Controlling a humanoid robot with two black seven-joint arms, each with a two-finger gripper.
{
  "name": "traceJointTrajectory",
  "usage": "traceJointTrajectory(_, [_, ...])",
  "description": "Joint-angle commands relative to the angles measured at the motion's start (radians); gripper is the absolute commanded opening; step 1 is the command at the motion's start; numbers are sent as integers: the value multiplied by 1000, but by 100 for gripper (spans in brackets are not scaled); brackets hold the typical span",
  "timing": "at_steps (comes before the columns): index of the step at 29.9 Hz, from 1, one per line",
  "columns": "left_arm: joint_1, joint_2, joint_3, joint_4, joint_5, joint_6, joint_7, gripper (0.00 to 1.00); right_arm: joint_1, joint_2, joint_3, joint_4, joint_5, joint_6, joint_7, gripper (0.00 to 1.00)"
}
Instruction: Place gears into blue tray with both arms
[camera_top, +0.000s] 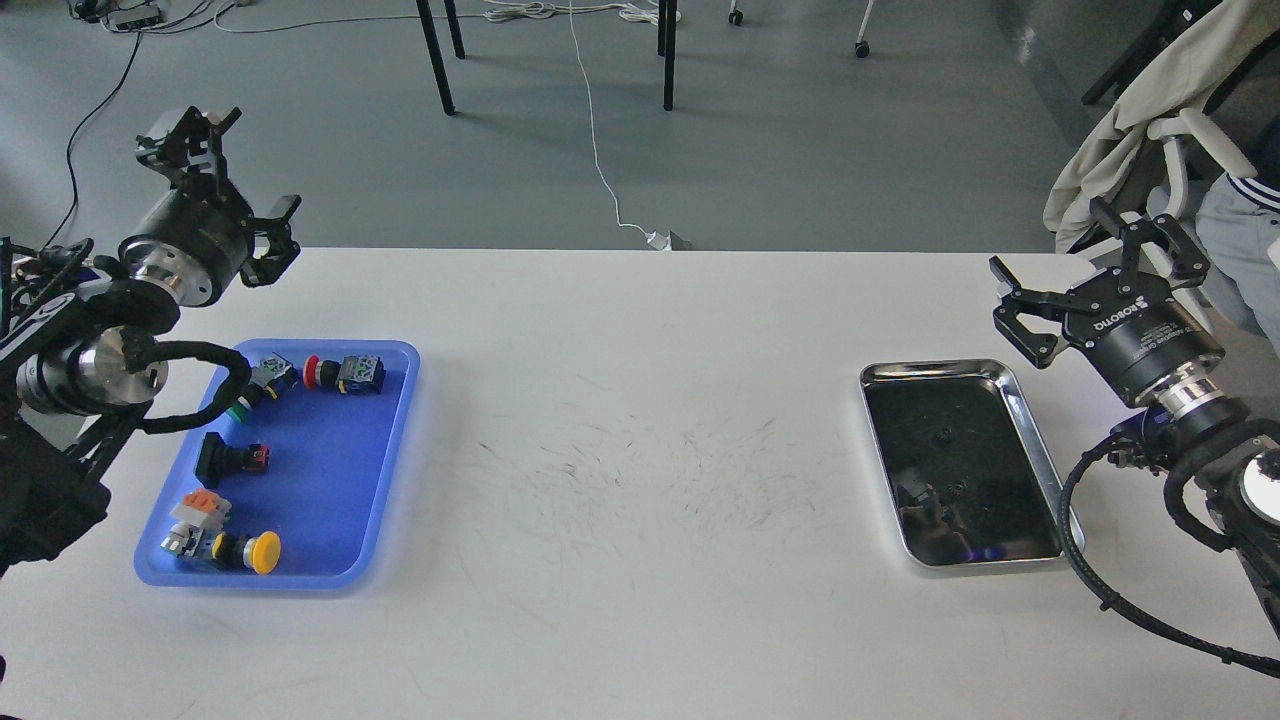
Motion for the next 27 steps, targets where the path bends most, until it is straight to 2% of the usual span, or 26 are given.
traceJointTrajectory(1, [-13,2,-1,-8,-3,0,-1,98,4,-7,-1,-3,1,0,0,99])
traceJointTrajectory(9, [-22,1,-7,-8,-15,-1,-1,98,1,1,-4,-1,-1,0,-2,99])
traceJointTrajectory(14, [-17,-1,-85,6,-20,-40,12,98,6,1,-9,0,-2,0,-2,99])
traceJointTrajectory(27, [-17,8,-70,-13,-5,-31,15,98,19,-18,-12,5,-2,0,-2,99])
